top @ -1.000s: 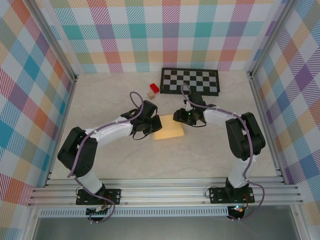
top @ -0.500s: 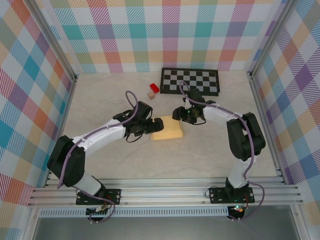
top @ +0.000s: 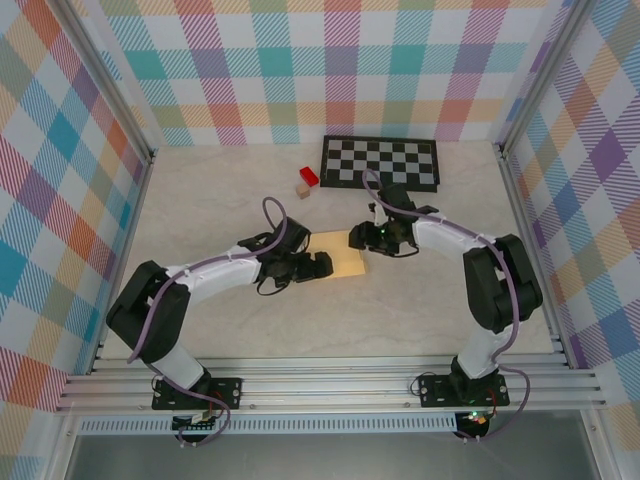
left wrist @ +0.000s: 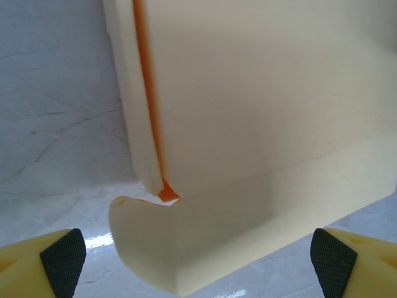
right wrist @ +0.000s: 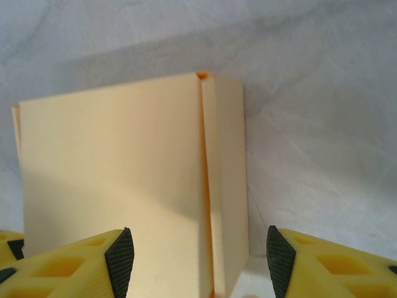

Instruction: Fold the paper box

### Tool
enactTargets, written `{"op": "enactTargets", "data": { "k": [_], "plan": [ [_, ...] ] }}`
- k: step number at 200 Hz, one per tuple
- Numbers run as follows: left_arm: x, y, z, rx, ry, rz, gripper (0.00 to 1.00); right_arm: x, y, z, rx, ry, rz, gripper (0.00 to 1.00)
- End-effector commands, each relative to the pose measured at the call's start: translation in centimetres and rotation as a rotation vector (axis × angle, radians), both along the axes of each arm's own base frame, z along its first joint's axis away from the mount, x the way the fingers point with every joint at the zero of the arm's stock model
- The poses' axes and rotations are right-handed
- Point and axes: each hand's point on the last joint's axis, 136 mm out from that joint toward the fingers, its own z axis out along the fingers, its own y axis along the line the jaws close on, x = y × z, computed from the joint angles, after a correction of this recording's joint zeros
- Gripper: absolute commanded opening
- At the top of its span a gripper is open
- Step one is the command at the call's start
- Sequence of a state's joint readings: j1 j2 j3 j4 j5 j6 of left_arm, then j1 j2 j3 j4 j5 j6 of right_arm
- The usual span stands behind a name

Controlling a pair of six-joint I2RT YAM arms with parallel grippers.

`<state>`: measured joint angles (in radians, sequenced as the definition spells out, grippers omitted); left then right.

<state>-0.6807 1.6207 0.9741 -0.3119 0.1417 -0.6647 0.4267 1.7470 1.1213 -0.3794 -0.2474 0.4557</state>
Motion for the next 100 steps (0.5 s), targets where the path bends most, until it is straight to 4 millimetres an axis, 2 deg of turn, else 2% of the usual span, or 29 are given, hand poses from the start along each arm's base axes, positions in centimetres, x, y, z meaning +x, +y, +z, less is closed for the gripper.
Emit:
{"op": "enactTargets", "data": {
  "k": [1, 21, 48, 100],
  "plan": [
    [0.2, -1.4, 0.6, -0.015, -0.007, -0.026, 0.94, -1.7, -0.5, 0.1, 0.001, 0.013, 0.024, 0.61],
    [0.1, -1.2, 0.4, -0.004, 0.002, -0.015, 0.91, -2.6, -0.7, 0.0, 0.006, 0.028, 0.028, 0.61],
    [-0.1, -1.5, 1.0, -0.022, 0.008, -0.003, 0.81, -3.7, -0.2, 0.7, 0.042, 0.035, 0.028, 0.60],
    [-0.8, -3.5, 2.2, -0.062, 0.019, -0.033, 0.59, -5.0, 1.7, 1.6, 0.106, 0.048, 0.057, 0.57]
  ]
}}
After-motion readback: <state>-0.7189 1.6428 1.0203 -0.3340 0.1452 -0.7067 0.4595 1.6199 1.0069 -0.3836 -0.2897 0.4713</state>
